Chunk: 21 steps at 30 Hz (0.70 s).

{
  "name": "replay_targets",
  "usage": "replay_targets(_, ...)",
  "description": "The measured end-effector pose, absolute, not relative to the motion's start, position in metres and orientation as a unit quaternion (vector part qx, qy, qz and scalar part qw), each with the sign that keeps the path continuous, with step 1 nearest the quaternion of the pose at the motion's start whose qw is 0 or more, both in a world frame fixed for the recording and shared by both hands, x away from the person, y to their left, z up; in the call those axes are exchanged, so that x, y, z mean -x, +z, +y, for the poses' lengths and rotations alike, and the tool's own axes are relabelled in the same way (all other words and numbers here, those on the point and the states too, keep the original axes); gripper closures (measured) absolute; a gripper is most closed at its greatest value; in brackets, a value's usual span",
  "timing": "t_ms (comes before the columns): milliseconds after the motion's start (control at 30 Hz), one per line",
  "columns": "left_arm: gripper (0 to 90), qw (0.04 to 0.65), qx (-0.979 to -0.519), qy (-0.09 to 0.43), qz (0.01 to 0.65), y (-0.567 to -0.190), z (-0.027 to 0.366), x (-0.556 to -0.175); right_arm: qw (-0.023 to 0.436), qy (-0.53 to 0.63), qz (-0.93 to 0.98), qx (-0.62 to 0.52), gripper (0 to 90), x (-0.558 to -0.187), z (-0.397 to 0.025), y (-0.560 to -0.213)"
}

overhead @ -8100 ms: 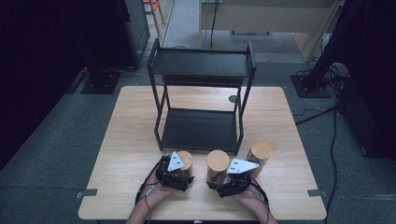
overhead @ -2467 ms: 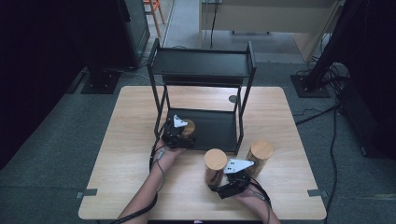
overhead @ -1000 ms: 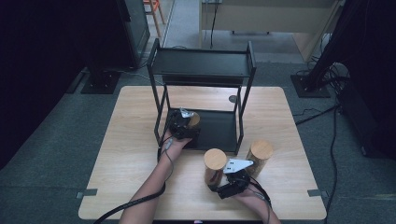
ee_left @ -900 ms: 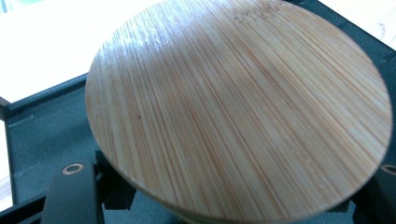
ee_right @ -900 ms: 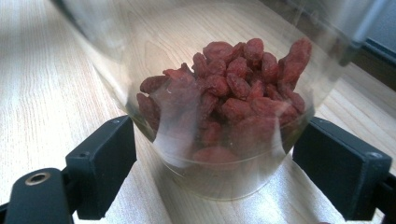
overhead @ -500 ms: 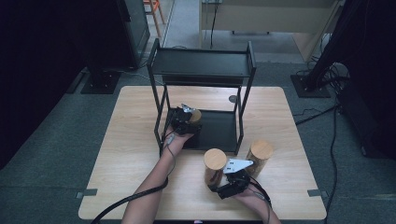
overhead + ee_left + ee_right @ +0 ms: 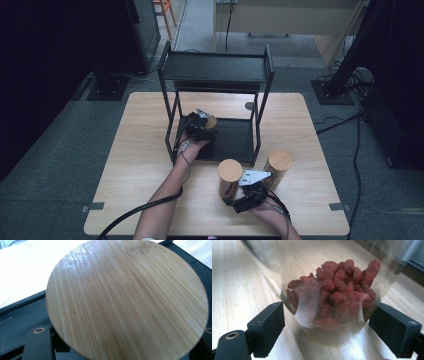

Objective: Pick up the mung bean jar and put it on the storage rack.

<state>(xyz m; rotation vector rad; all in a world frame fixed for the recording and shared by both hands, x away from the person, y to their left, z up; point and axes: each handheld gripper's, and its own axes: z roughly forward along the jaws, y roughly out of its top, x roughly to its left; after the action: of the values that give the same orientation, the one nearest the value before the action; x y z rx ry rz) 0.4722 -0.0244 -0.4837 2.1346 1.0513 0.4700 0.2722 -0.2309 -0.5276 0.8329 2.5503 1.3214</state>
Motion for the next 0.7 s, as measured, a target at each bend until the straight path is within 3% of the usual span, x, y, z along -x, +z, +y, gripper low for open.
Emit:
replay_targets(200, 24.9, 0.347, -0.827, 0.179, 0.405, -0.482, -0.025, -0.473, 0.078, 0.44, 0.851, -0.278, 13.4, -0.272, -0.231, -0.528)
replay_targets(533, 16.5, 0.328, -0.834, 0.183, 0.404, -0.483, -0.026, -0.466, 0.079, 0.44, 0.851, -0.277, 13.3, -0.272, -0.231, -0.528)
replay_targets(567, 11.7, 0.328, -0.834, 0.181, 0.405, -0.483, -0.026, -0.466, 0.078, 0.439, 0.851, -0.278, 13.3, -0.272, -0.23, -0.528)
replay_targets(700, 11.2, 0.319, -0.838, 0.182, 0.403, -0.483, -0.028, -0.461, 0.078, 0.436, 0.852, -0.278, 13.4, -0.272, -0.23, -0.528)
